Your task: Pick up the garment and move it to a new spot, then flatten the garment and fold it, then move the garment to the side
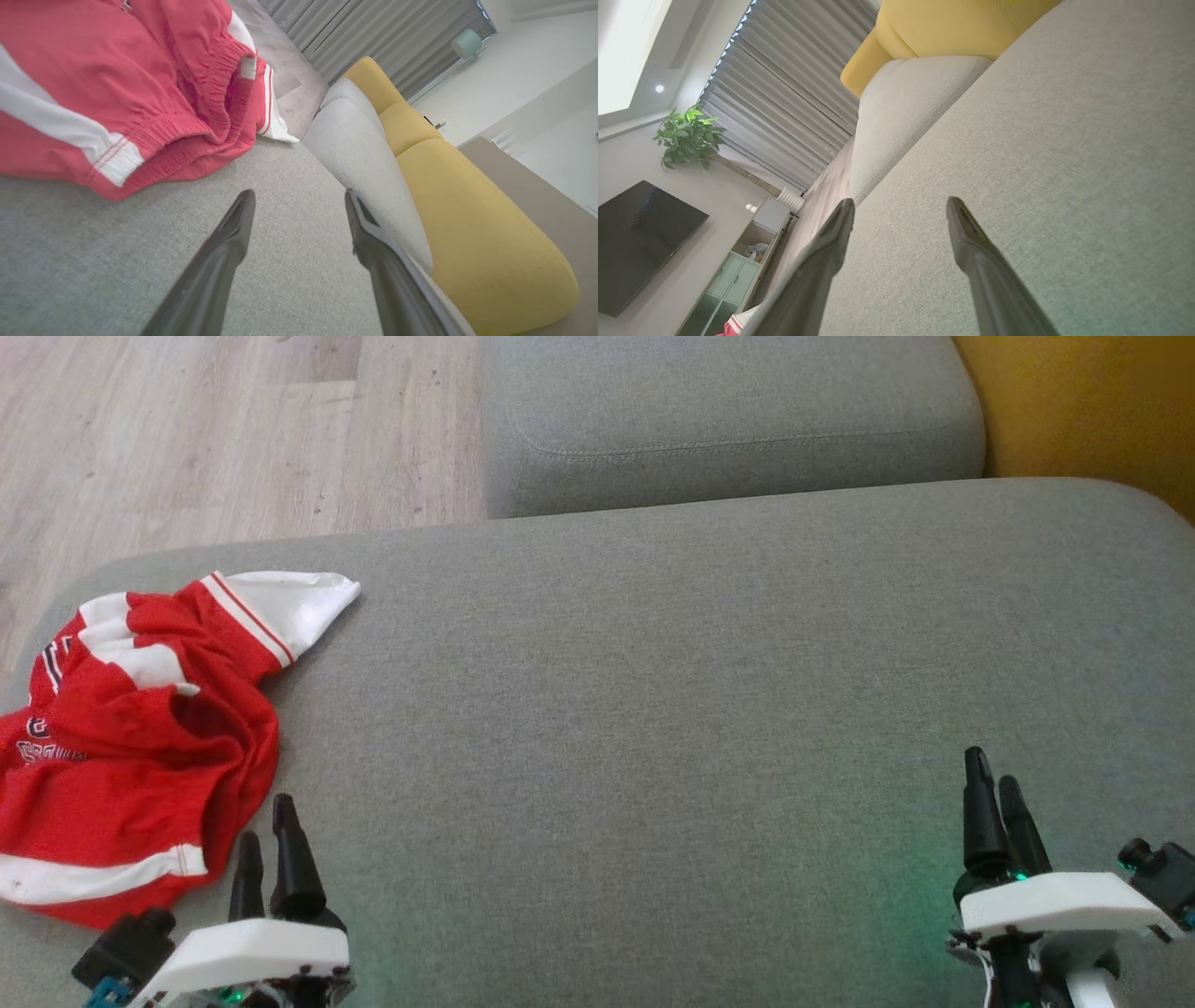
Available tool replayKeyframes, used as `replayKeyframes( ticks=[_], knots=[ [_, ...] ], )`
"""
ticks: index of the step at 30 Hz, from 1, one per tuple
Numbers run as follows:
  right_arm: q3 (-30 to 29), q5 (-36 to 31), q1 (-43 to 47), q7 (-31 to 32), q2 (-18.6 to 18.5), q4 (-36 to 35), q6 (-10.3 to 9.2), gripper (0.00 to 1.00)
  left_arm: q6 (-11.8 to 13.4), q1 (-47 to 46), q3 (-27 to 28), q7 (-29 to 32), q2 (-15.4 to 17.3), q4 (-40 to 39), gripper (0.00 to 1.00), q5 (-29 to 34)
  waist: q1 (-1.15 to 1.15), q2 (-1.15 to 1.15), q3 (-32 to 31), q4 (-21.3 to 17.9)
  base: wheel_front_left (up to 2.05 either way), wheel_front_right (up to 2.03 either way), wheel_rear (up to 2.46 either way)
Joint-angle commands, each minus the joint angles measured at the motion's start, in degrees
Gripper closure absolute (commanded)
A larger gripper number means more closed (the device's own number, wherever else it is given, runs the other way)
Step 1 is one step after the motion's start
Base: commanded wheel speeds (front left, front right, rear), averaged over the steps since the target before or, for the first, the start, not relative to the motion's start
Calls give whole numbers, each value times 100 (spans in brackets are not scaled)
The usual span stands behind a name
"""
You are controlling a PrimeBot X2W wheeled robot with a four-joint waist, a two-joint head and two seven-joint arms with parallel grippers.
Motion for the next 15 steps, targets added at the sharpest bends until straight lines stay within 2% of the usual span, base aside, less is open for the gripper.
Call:
replayKeyframes(
  ticks=[1,15],
  knots=[
    [85,-199,-134,-79,-48,-216,-2,0,29,-96,26,-72,45,-231,0,221,0,0,-2,-1,0,0,0],
    [255,-1266,-116,-316,-55,-377,-3,0,184,-61,-107,-308,50,-374,0,1236,0,0,-6,-10,0,0,0]
  ],
)
